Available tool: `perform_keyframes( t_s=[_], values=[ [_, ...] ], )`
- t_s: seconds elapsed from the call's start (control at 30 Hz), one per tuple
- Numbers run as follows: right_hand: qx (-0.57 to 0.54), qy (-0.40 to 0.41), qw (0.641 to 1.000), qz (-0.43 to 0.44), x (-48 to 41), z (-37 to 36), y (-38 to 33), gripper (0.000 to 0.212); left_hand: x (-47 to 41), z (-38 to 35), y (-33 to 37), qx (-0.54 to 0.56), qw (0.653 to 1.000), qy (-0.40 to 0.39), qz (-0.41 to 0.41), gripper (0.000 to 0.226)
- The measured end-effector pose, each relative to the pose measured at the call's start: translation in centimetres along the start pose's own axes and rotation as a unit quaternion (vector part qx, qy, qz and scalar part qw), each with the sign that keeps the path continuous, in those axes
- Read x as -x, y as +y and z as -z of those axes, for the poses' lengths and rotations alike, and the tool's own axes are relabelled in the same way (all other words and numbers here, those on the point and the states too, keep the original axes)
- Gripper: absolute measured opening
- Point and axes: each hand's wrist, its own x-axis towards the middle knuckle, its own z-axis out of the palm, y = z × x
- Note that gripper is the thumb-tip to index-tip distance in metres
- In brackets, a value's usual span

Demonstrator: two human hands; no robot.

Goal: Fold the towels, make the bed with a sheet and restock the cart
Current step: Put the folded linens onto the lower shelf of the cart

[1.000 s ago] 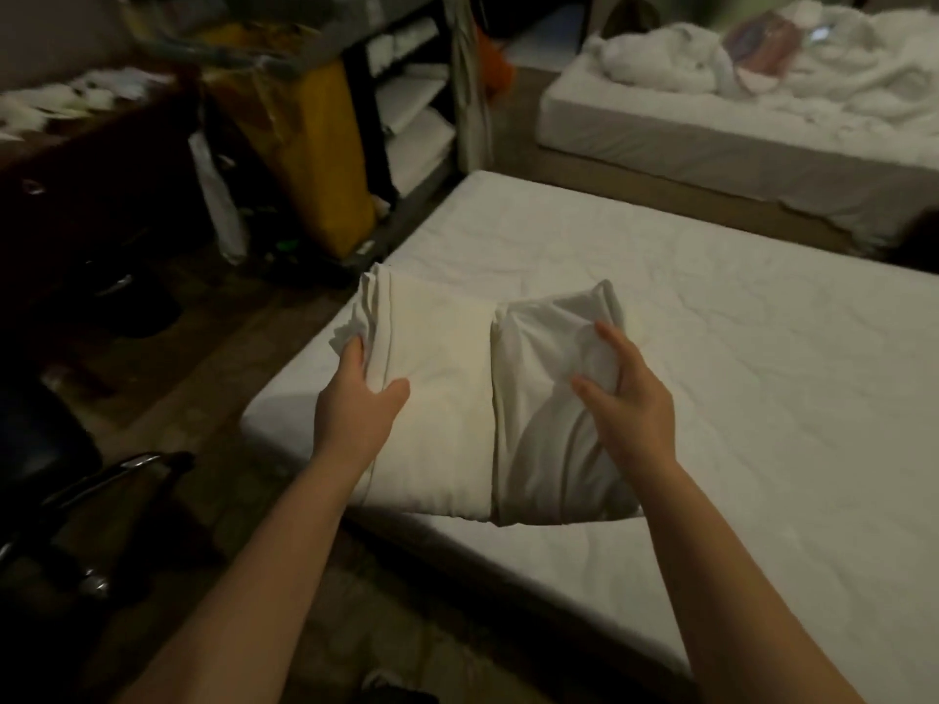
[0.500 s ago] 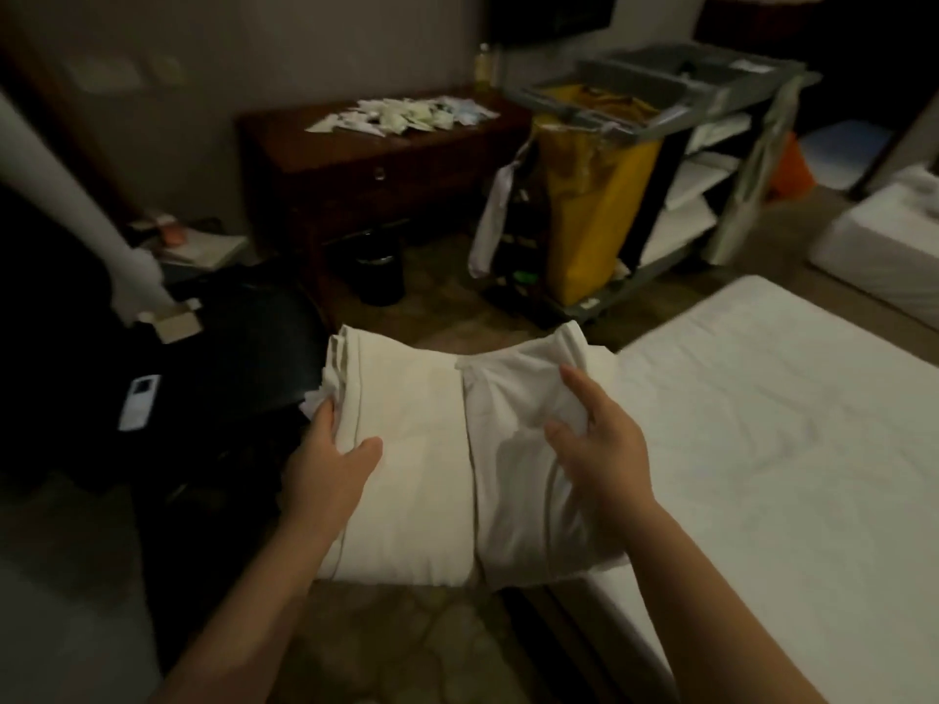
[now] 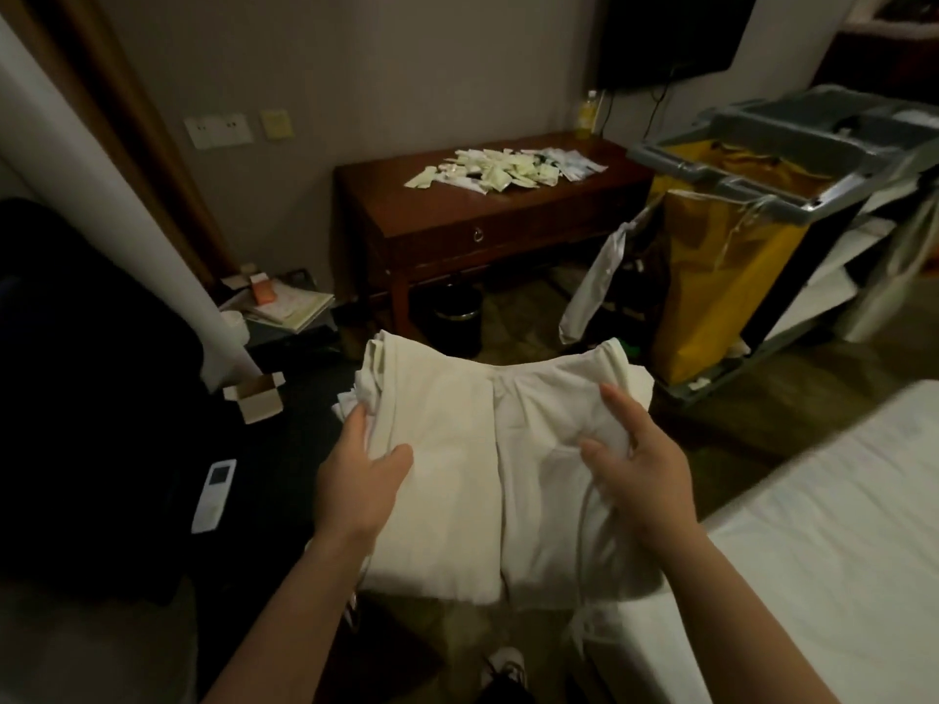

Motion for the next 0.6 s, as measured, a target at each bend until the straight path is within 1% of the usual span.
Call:
perform_keyframes(
  t_s=[0.13, 0.23, 0.37, 0.47, 0.6],
  values=[
    [-0.031, -0.008, 0.999, -0.001, -9.3, -1.4, 0.0, 0.058, -8.2, -2.4, 3.0, 0.007, 1.000, 0.006, -0.026, 0.060],
    [-0.060, -0.015, 0.998, 0.008, -16.5, -2.0, -1.8, 0.057, -14.4, -3.9, 6.3, 0.001, 0.999, 0.034, -0.037, 0.062],
    [-0.036, -0.007, 0.998, 0.051, -25.6, -1.9, -3.3, 0.057, -20.8, -6.9, 10.3, 0.017, 0.996, 0.058, -0.059, 0.064],
    [-0.031, 0.011, 0.999, 0.036, -31.4, -0.6, -2.7, 0.057, -25.8, -10.6, 13.8, 0.023, 0.995, 0.037, -0.087, 0.074],
    [-0.029, 0.079, 0.996, -0.005, -38.9, 2.9, 0.5, 0.055, -33.0, -19.2, 19.1, 0.008, 0.987, -0.050, -0.151, 0.079]
  ],
)
